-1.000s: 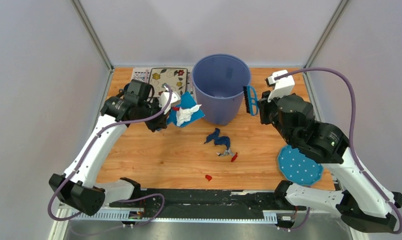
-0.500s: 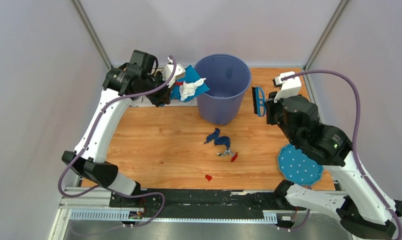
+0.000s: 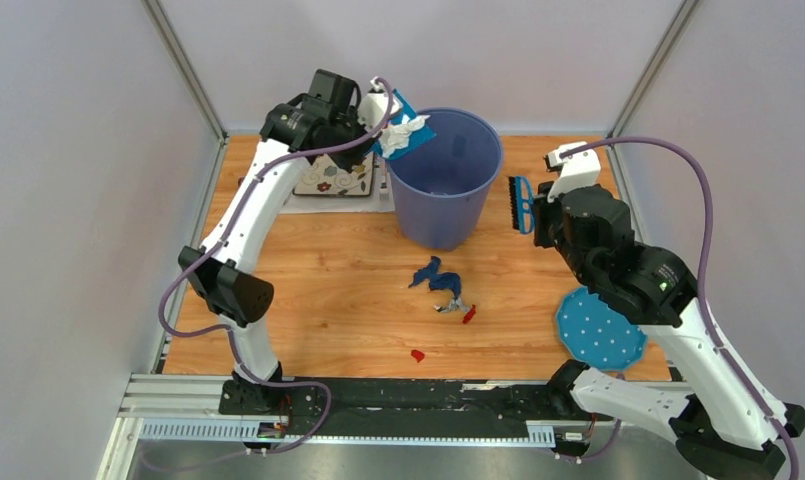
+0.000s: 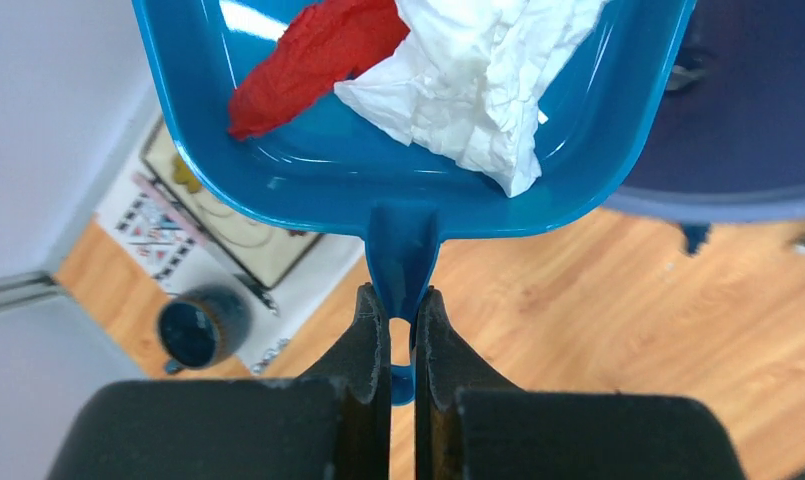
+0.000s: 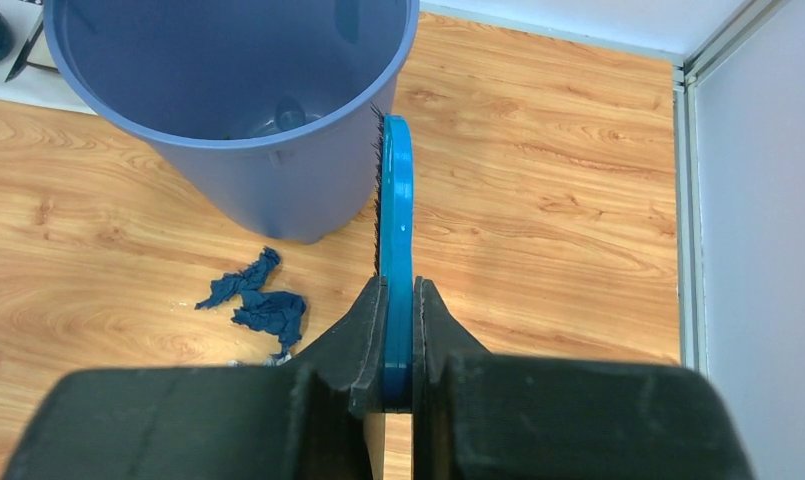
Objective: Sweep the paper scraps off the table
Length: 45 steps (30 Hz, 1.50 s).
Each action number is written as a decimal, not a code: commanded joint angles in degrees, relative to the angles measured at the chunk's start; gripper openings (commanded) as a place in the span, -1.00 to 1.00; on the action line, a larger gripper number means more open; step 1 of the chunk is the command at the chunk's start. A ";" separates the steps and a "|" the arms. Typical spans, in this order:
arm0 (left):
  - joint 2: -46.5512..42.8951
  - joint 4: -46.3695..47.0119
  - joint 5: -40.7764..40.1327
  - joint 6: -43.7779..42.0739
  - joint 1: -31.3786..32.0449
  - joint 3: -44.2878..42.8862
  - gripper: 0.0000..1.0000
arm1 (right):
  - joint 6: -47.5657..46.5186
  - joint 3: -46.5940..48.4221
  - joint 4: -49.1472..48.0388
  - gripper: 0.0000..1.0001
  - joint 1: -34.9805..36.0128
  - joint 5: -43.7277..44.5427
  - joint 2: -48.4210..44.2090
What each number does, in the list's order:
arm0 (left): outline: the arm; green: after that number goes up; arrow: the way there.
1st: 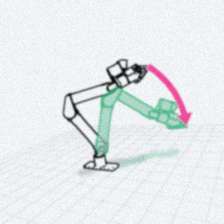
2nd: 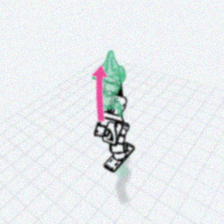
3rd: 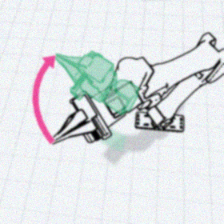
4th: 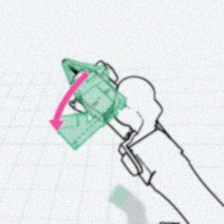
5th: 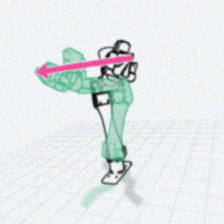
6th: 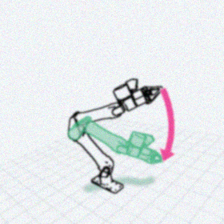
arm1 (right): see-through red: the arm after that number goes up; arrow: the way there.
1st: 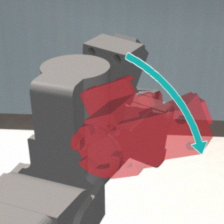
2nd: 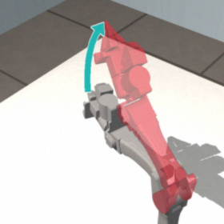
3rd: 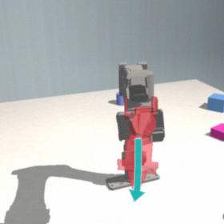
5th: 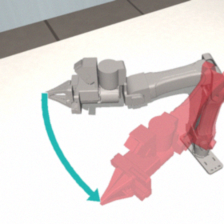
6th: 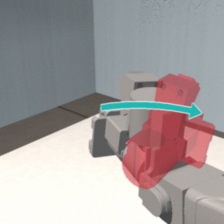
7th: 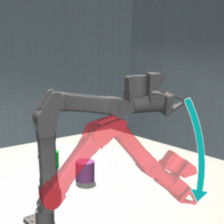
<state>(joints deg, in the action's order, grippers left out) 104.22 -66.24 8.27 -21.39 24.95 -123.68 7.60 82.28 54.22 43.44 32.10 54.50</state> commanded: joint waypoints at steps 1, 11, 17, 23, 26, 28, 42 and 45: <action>-0.52 10.75 -17.97 -6.02 6.33 -1.75 -1.00 | -0.83 0.51 -0.16 -1.00 -1.07 -0.63 -1.33; -9.91 61.95 -53.44 -55.50 20.21 32.64 -1.00 | -0.39 0.69 0.19 -1.00 -1.60 -1.60 -1.68; -10.88 91.94 -56.88 -81.23 22.24 42.28 -1.00 | -0.48 1.30 0.10 -1.00 -1.69 -2.65 -1.59; -10.27 114.40 -54.24 -96.57 22.95 46.07 -1.00 | -0.30 1.39 -0.25 -1.00 -1.69 -3.62 -1.41; -12.63 106.09 -55.64 -86.15 22.95 43.11 -1.00 | -0.30 1.30 -0.25 -1.00 -1.69 -5.19 -1.59; -15.44 79.62 -56.62 -61.67 22.60 37.84 -1.00 | -0.21 1.04 -0.51 -1.00 -1.69 -6.78 -1.94; -37.15 10.80 -28.42 -15.18 5.56 37.79 -1.00 | -7.41 -7.54 -0.86 -1.00 1.89 -60.38 -0.36; -41.46 5.27 -26.82 -13.95 1.51 43.42 -1.00 | -9.53 -14.31 -5.86 -1.00 4.10 -66.62 -0.01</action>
<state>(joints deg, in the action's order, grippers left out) 65.25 -46.81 -24.95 -42.17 30.24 -85.62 2.24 74.83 52.97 44.86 -16.95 53.60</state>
